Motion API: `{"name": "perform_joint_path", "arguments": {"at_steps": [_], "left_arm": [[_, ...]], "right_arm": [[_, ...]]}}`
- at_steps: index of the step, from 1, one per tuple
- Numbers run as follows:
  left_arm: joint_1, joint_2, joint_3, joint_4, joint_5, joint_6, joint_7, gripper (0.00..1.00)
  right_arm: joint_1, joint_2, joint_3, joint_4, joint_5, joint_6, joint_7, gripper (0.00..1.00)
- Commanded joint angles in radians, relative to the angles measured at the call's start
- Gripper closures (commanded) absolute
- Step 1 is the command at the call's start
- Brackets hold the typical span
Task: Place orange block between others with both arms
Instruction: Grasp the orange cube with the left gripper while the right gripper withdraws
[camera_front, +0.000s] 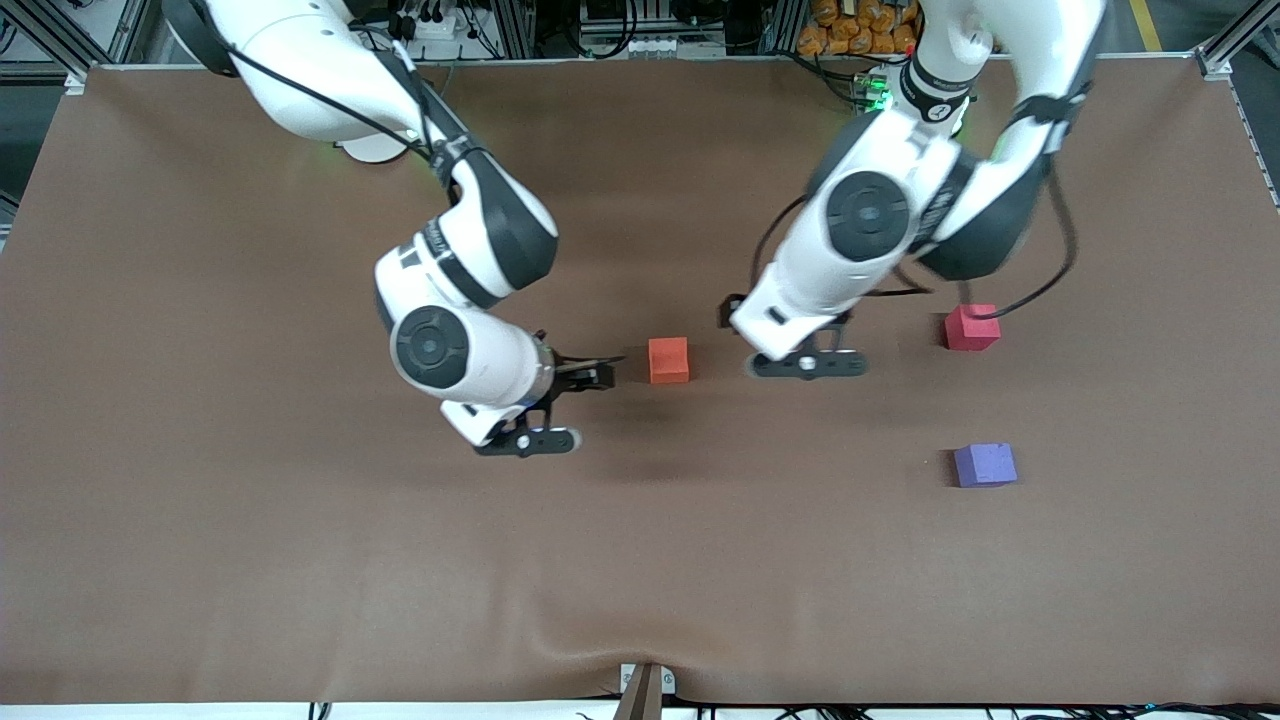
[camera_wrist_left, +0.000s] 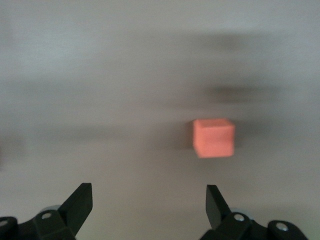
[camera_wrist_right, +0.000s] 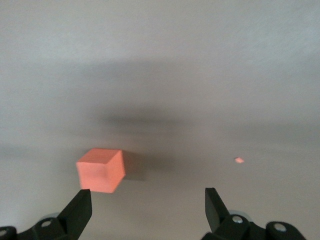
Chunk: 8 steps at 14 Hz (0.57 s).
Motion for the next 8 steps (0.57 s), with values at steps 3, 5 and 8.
{"name": "perform_joint_path", "arguments": {"at_steps": [3,5,8], "left_arm": [[-0.11,0.182,0.009,0.06,0.116,0.169,-0.226,0.0],[-0.145,0.234,0.012,0.061,0.119,0.236,-0.272,0.0],[-0.179,0.277,0.026,0.061,0.119,0.303,-0.317,0.0]], "right_arm": [[-0.077,-0.056,0.012,-0.054,-0.074,-0.014,-0.167,0.0],[-0.115,-0.059,0.012,-0.054,-0.076,-0.013,-0.23,0.0],[-0.158,-0.061,0.012,-0.052,-0.106,-0.005,-0.306,0.0]]}}
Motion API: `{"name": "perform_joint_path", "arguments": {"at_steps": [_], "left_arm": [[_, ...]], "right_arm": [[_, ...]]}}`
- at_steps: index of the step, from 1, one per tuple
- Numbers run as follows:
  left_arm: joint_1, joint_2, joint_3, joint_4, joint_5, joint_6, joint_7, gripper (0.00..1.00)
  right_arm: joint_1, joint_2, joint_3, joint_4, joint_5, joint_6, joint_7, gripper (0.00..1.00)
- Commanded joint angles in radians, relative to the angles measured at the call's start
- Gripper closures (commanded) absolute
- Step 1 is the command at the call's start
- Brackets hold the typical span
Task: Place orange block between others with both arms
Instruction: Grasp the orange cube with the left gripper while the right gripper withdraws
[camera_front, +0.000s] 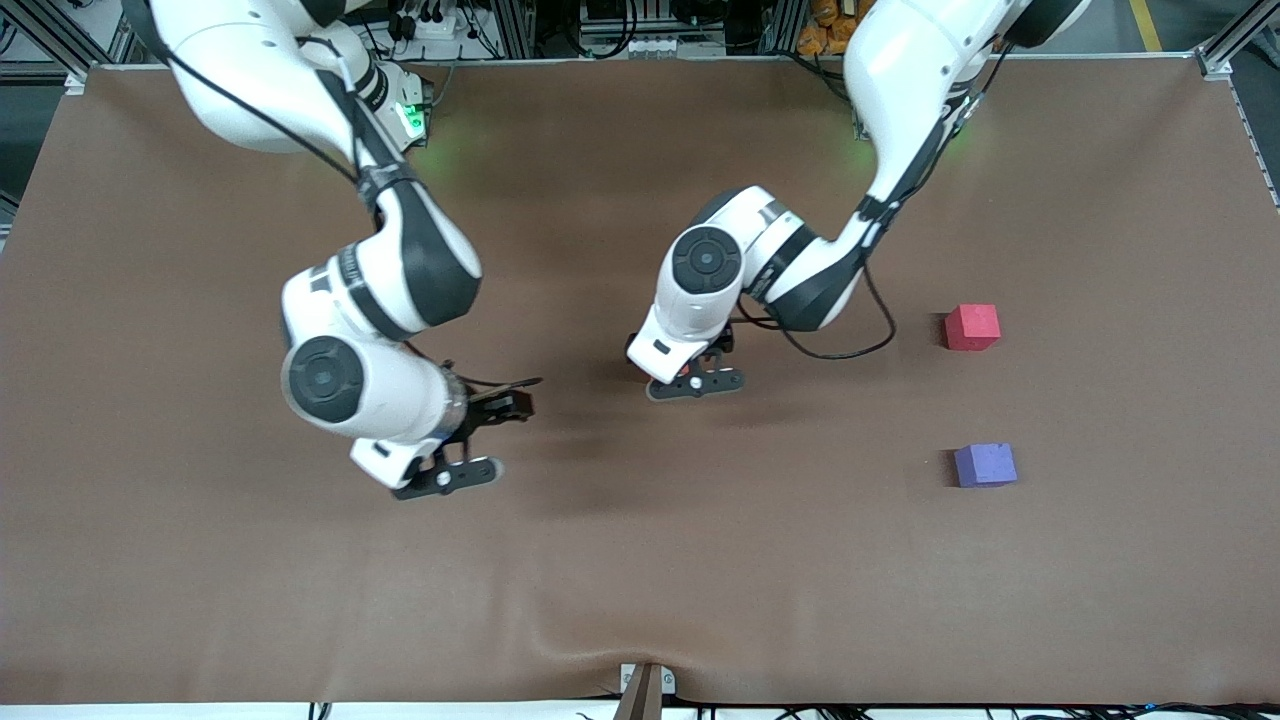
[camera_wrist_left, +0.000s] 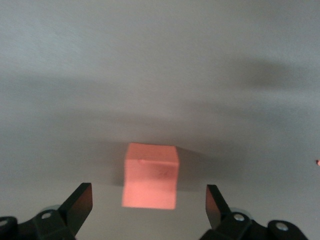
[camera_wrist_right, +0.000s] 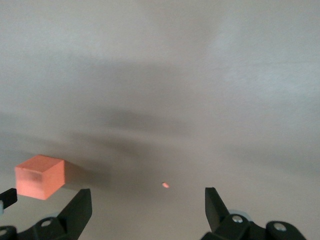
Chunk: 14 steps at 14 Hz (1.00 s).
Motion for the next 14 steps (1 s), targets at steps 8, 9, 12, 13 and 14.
{"name": "perform_joint_path", "arguments": {"at_steps": [8,9,12,13,14], "left_arm": [[-0.076,0.091,0.064,0.028,0.09,0.085,-0.019,0.0],[-0.079,0.091,0.064,0.025,0.09,0.084,-0.018,0.0],[-0.079,0.088,0.064,0.024,0.09,0.079,0.014,0.0],[-0.08,0.088,0.064,0.024,0.09,0.079,0.016,0.0],[-0.08,0.088,0.063,0.02,0.09,0.079,0.018,0.0]], "right_arm": [[-0.135,-0.033,0.015,-0.048,-0.065,0.027,-0.282,0.0],[-0.154,-0.03,0.015,-0.048,-0.064,0.027,-0.316,0.0],[-0.203,-0.018,0.015,-0.056,-0.064,0.067,-0.397,0.0],[-0.218,-0.013,0.015,-0.068,-0.062,0.079,-0.434,0.0],[-0.235,-0.009,0.015,-0.077,-0.061,0.099,-0.474,0.0]]}}
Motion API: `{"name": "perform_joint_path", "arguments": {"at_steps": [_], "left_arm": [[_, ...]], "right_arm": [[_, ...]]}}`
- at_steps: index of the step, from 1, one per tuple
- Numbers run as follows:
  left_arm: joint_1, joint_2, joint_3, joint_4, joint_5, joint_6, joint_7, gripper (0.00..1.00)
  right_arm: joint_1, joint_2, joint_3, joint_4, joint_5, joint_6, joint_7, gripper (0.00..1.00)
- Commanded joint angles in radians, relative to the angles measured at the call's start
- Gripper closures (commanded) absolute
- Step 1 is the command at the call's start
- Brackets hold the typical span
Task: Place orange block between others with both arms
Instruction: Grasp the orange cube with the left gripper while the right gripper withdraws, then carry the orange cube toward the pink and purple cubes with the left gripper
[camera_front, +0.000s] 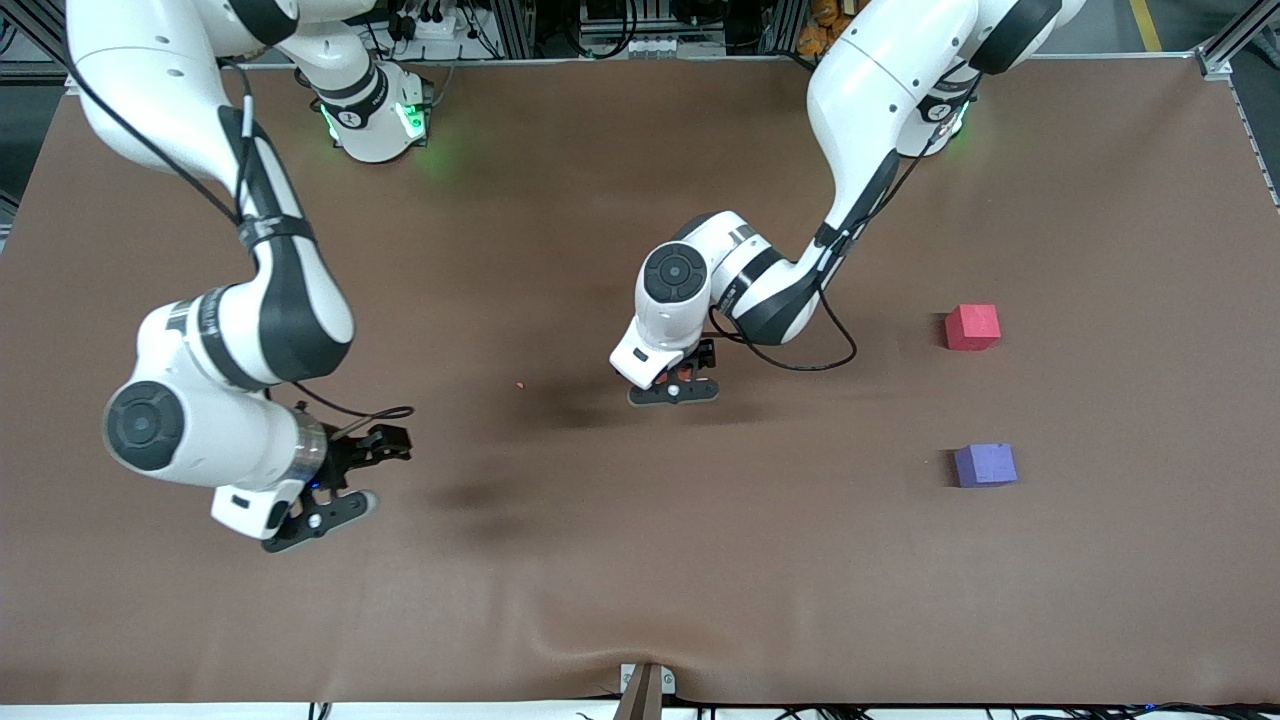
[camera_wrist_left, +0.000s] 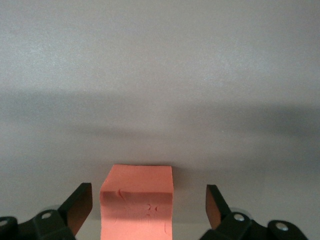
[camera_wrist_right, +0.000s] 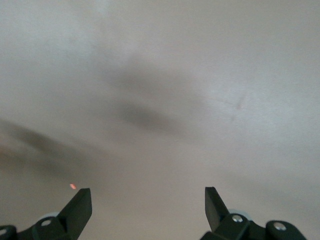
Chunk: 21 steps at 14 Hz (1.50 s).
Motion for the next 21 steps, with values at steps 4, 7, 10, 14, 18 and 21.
{"name": "perform_joint_path", "arguments": {"at_steps": [4,7,10,14,18,21], "left_arm": [[-0.017,-0.001,0.005,-0.032,0.024,-0.006,0.021,0.0],[-0.02,0.001,0.005,-0.037,0.022,-0.012,0.021,0.14],[-0.02,0.01,0.005,-0.037,0.022,-0.012,0.041,0.82],[0.006,-0.045,0.006,-0.026,0.022,-0.128,0.055,1.0],[0.108,-0.229,0.005,-0.031,0.015,-0.291,0.154,1.0],[0.219,-0.338,-0.008,-0.031,-0.019,-0.388,0.31,1.0]], "right_arm": [[-0.09,0.019,0.018,-0.073,-0.008,0.124,-0.202,0.0],[-0.124,0.051,0.018,-0.073,-0.008,0.17,-0.27,0.0],[-0.158,0.09,0.018,-0.073,-0.008,0.221,-0.337,0.0],[-0.17,0.12,0.018,-0.073,-0.013,0.258,-0.408,0.0],[-0.173,0.136,0.018,-0.073,-0.013,0.261,-0.408,0.0],[-0.172,0.134,0.017,-0.079,-0.011,0.247,-0.397,0.0]]}}
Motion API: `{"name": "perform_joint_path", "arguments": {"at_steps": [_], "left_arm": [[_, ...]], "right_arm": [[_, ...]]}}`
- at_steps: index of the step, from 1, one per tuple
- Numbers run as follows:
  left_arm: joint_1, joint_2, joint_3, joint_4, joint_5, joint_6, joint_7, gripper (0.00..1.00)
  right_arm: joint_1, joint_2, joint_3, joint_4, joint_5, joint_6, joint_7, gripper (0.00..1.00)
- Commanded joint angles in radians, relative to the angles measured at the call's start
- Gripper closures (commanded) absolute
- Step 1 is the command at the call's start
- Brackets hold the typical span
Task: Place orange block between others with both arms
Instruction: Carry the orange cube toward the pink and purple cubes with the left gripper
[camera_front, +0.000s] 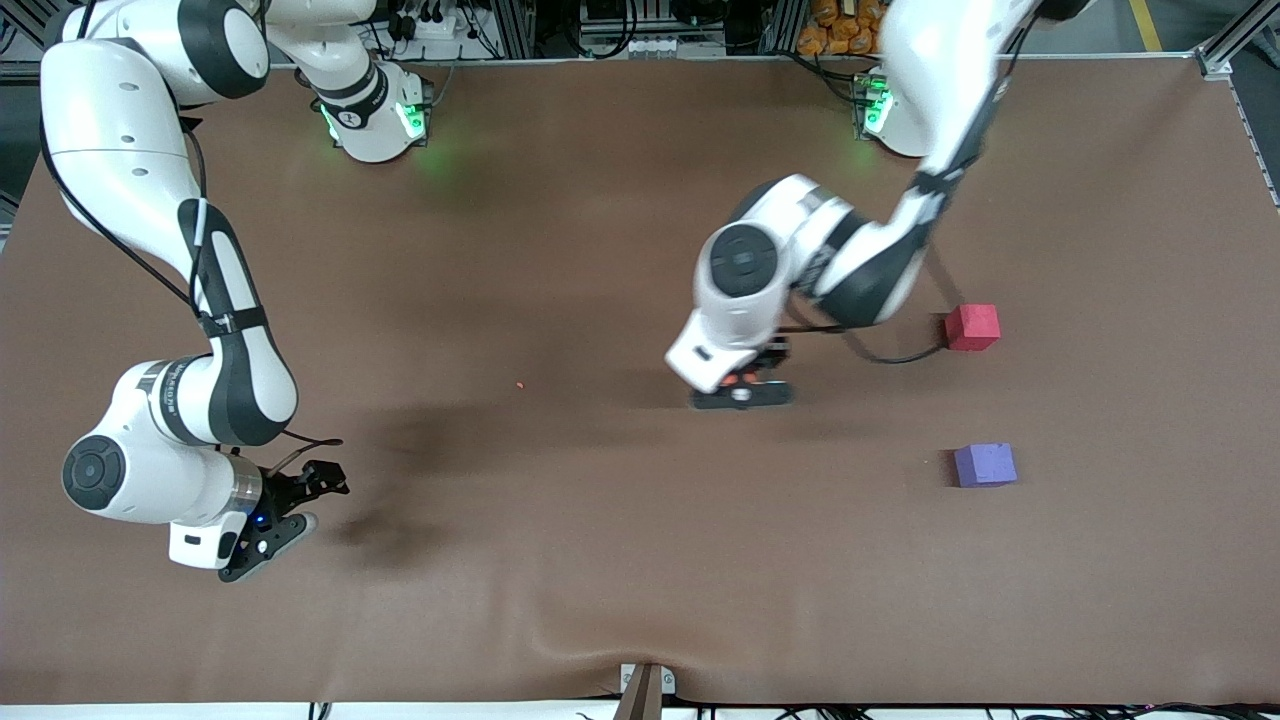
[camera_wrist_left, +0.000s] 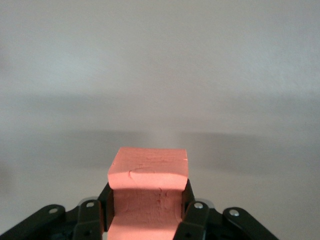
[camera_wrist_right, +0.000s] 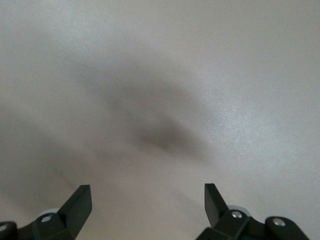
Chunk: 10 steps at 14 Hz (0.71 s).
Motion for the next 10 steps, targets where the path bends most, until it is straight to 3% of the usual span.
{"name": "perform_joint_path", "arguments": {"at_steps": [1,7,10], "left_arm": [[0.101,-0.113,-0.019,-0.04,-0.043,-0.069,0.12,1.0],[0.237,-0.245,-0.02,-0.075,-0.09,-0.151,0.264,1.0],[0.277,-0.308,-0.02,-0.131,-0.1,-0.166,0.282,1.0]], "right_arm": [[-0.015,0.001,0.019,-0.036,-0.007,0.032,-0.022,0.0],[0.008,-0.103,0.023,-0.218,0.0,0.116,0.065,0.0],[0.063,-0.243,0.022,-0.44,0.0,0.243,0.211,0.0]]}}
